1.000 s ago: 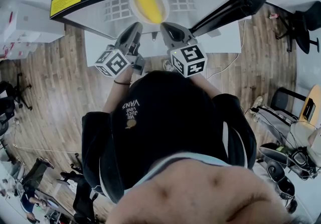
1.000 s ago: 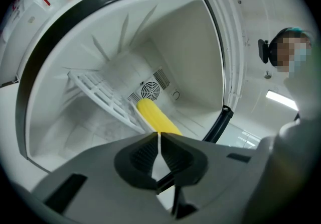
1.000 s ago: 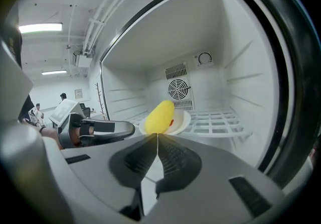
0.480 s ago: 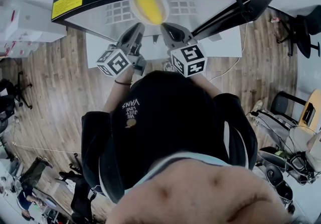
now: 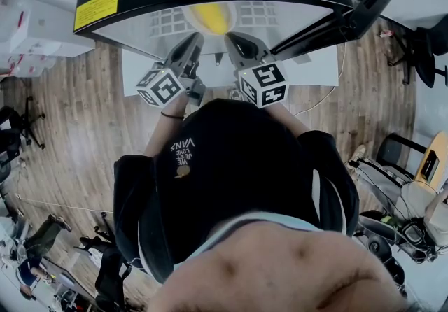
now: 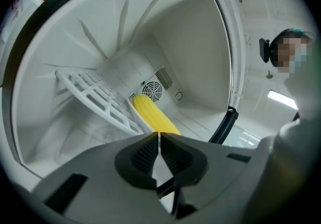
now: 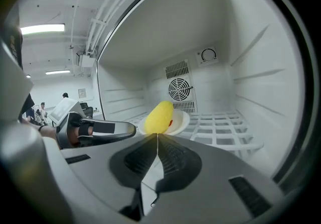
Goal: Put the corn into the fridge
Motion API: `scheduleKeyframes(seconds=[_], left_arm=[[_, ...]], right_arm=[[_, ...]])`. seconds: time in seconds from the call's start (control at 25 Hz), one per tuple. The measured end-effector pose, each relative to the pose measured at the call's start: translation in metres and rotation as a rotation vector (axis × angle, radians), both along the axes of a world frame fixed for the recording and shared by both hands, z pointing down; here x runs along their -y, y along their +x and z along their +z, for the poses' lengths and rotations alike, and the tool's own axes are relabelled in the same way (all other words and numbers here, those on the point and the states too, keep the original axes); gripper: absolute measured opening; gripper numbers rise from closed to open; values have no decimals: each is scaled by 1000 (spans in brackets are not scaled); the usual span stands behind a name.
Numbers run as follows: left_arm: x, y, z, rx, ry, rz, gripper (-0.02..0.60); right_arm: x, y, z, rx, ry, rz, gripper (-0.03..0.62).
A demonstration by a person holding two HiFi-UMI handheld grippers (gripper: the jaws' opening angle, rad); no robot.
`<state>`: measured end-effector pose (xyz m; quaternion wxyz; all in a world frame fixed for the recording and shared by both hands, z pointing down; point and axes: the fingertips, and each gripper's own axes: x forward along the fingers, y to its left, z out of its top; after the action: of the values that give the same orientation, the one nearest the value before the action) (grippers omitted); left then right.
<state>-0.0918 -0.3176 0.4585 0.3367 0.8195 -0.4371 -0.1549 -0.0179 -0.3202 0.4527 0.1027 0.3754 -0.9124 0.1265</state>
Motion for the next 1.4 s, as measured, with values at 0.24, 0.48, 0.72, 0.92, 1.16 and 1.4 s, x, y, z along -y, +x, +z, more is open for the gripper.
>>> scheduleKeyframes(seconds=[0.24,0.48,0.72,0.92,1.16,1.4], left_arm=[[4,-3,-1,-1,0,-9,26],[6,-4,-1,-3,1,-14,26],[8,-4,0,-6,6,-22,26],[7,-4,-1,-7,9,-29,25],[8,-8,0,6,8,-31,25],[11,-6,0,12,10,-33,25]], right_arm=[[6,-3,-1,4,2,-7,17],[9,-5,-2,6,4,-12,17],[14,-5,0,3,4,-15,17],[17,-5,-1,1,10,-16,17],[21,-9,-1,-2,10,-18,17],[24,-9,0,1,11,-21,17]])
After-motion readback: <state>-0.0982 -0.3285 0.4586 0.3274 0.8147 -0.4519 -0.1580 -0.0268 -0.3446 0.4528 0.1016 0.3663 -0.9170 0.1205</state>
